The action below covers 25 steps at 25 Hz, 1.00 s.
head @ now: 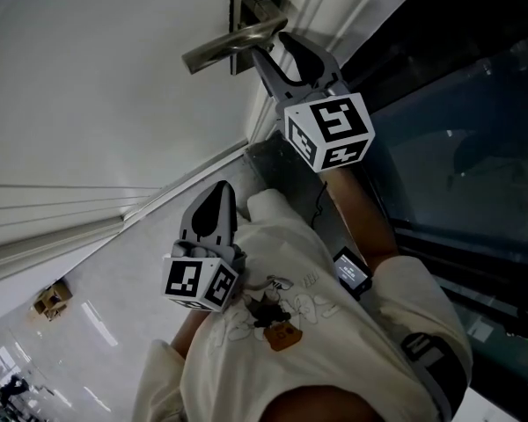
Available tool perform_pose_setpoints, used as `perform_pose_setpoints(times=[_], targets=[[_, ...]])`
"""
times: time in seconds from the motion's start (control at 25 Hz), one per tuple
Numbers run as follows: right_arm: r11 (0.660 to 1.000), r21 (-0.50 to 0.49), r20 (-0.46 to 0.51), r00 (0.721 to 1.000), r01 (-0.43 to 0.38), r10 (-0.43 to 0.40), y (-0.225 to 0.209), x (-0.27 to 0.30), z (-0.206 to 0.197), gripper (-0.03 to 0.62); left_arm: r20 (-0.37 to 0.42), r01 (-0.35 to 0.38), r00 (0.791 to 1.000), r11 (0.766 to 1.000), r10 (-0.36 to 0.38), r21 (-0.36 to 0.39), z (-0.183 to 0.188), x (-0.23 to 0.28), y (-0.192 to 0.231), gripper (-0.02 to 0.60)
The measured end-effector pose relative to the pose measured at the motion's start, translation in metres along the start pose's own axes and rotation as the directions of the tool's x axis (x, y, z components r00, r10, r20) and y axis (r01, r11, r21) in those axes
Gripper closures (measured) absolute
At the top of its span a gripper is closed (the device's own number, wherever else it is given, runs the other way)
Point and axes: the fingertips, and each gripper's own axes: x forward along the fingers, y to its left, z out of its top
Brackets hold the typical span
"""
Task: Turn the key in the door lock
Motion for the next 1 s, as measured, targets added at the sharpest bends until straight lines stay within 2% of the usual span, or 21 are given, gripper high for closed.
perform_pose_setpoints(times=[0.24, 0.32, 0.4, 0.56, 0.72, 0.88, 1.0], targets=[[0.979, 0.197, -0.015, 0.998, -0.049, 0.053, -0.003, 0.005, -0.007, 0.417, -0.008, 0.007, 1.0, 1.0, -0.007, 0.003, -0.003, 0.0, -0.004, 0.575], [0.969, 0.238, -0.018, 0.997, -0.063, 0.069, -0.001, 0.007, -0.008, 0.451, -0.007, 0.005, 1.0, 1.0, -0.005, 0.002, -0.004, -0.001, -0.003, 0.575], [0.969, 0.239, -0.025, 0.997, -0.059, 0.067, 0.002, 0.008, -0.007, 0.464, -0.009, -0.002, 1.0, 1.0, 0.002, -0.002, -0.004, -0.002, -0.002, 0.575], [0.987, 0.159, -0.033, 0.999, -0.027, 0.033, 0.002, 0.008, -0.006, 0.467, -0.007, -0.003, 1.0, 1.0, 0.003, -0.001, -0.004, -0.003, -0.002, 0.575], [0.999, -0.028, -0.054, 0.998, 0.027, -0.028, 0.004, 0.008, -0.007, 0.47, -0.005, -0.001, 1.0, 1.0, 0.001, 0.0, -0.005, -0.003, -0.001, 0.575], [0.988, -0.149, -0.069, 0.996, 0.05, -0.061, 0.007, 0.009, -0.006, 0.47, -0.003, -0.002, 1.0, 1.0, 0.002, -0.002, -0.003, -0.002, 0.0, 0.575], [0.951, -0.3, -0.092, 0.991, 0.069, -0.101, 0.009, 0.009, -0.006, 0.47, -0.006, -0.002, 1.0, 1.0, 0.002, -0.004, -0.003, -0.002, -0.001, 0.575]])
